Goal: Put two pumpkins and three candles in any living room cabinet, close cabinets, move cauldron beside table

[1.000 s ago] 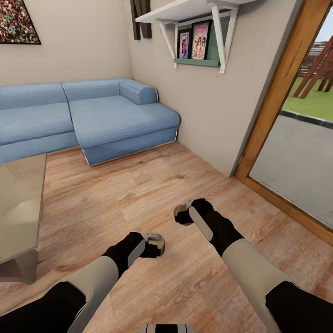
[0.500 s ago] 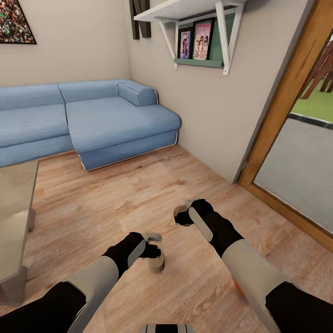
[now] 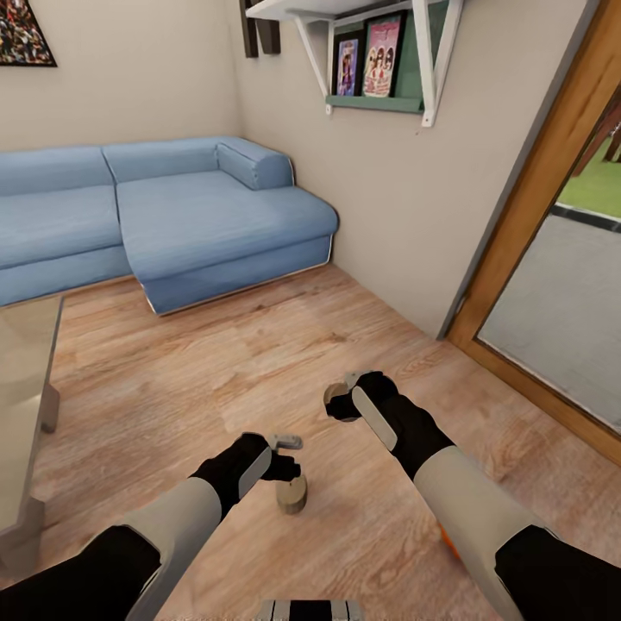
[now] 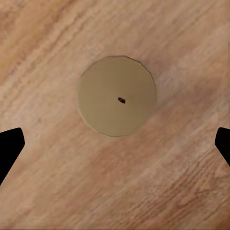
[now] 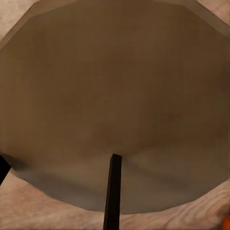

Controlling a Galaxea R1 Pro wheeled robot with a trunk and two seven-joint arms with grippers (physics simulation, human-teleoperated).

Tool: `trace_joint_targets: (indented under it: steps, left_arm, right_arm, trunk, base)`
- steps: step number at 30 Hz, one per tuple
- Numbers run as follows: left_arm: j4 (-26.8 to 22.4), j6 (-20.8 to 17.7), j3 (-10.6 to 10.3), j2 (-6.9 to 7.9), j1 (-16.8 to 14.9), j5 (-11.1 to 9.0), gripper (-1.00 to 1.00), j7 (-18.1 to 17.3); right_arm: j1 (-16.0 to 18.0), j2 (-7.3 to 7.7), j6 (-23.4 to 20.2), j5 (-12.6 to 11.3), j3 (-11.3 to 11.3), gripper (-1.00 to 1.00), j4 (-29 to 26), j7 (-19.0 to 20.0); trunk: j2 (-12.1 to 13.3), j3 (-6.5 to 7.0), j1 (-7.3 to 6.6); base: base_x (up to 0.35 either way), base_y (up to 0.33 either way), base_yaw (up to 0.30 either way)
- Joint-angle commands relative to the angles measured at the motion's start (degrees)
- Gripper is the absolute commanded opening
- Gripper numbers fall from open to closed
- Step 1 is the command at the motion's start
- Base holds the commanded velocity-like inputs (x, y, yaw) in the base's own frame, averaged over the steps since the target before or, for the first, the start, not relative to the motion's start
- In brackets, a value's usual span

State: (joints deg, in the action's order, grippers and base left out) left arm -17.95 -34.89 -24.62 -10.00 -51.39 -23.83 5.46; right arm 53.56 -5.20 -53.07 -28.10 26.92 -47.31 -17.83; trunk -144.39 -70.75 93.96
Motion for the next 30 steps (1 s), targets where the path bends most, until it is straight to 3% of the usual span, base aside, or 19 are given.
trace_joint_targets:
  steps: [1,18,24,30]
  left_arm:
    - [-0.07,-0.19,-0.25,0.0,-0.03,-0.6,1.0,0.52]
    - [-0.07,0.32,-0.17,0.0,-0.03,-0.6,1.0,0.69]
    - [0.06,5.42,-0.15,0.0,-0.03,-0.64,1.0,0.74]
    - [0.1,6.52,-0.08,0.0,-0.03,-0.61,1.0,0.78]
  right_arm:
    - [0.05,0.03,-0.1,-0.56,0.15,-1.0,-0.02,-0.62]
    - [0.05,0.02,-0.1,-0.47,0.15,-1.0,0.02,-0.58]
    - [0.05,0.02,-0.1,-0.39,0.18,-1.0,0.02,-0.55]
    - [0.05,0.02,-0.07,-0.38,0.23,-1.0,0.15,-0.54]
  trunk:
    - [-0.04,-0.27,0.01]
    - [-0.27,-4.04,0.45]
    - [-0.35,-5.37,0.6]
    - [-0.43,-6.7,0.76]
  base:
    - [0.0,0.0,0.0]
    - [0.0,0.0,0.0]
    - [0.0,0.0,0.0]
    - [0.0,0.0,0.0]
